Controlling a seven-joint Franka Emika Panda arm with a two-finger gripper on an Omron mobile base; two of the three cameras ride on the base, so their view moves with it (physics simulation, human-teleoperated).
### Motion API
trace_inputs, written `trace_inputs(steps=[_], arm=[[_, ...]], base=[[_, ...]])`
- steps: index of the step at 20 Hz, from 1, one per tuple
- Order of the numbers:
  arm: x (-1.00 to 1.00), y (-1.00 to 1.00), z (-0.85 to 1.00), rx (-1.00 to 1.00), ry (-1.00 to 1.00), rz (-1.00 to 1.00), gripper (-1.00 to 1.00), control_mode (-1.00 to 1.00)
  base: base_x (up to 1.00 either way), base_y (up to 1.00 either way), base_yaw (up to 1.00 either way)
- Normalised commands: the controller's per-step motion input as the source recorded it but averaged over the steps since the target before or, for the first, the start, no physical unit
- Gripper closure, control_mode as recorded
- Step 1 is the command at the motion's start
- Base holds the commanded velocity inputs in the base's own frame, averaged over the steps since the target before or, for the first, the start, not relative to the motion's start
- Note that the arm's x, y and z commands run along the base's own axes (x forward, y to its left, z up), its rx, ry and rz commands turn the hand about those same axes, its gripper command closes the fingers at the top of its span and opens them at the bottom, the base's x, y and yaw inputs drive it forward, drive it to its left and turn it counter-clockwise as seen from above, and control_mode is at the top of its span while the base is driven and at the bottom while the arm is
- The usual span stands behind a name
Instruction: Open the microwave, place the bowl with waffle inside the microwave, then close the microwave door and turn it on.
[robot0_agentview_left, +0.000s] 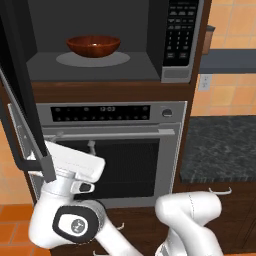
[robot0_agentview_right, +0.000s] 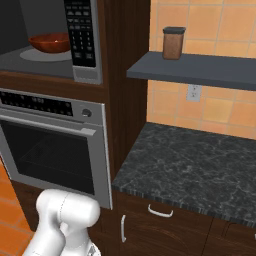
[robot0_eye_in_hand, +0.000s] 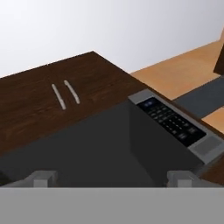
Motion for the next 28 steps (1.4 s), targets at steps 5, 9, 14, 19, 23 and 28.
trace_inputs(steps=[5, 9, 14, 19, 23, 28], arm=[[-0.15, 0.82, 0.00, 0.00, -0.09, 0.00, -1.00, -1.00], [-0.19, 0.79, -0.02, 0.00, -0.07, 0.00, 1.00, -1.00], [-0.14, 0.39, -0.01, 0.00, -0.11, 0.00, 1.00, -1.00], [-0.05, 0.17, 0.00, 0.00, -0.14, 0.00, 1.00, -1.00], [0.00, 0.14, 0.00, 0.00, -0.10, 0.00, 1.00, -1.00], [0.00, 0.09, 0.40, 0.00, -0.17, 0.00, 1.00, -1.00]], base=[[0.00, 0.00, 0.00], [0.00, 0.00, 0.00], [0.00, 0.00, 0.00], [0.00, 0.00, 0.00], [0.00, 0.00, 0.00], [0.00, 0.00, 0.00]])
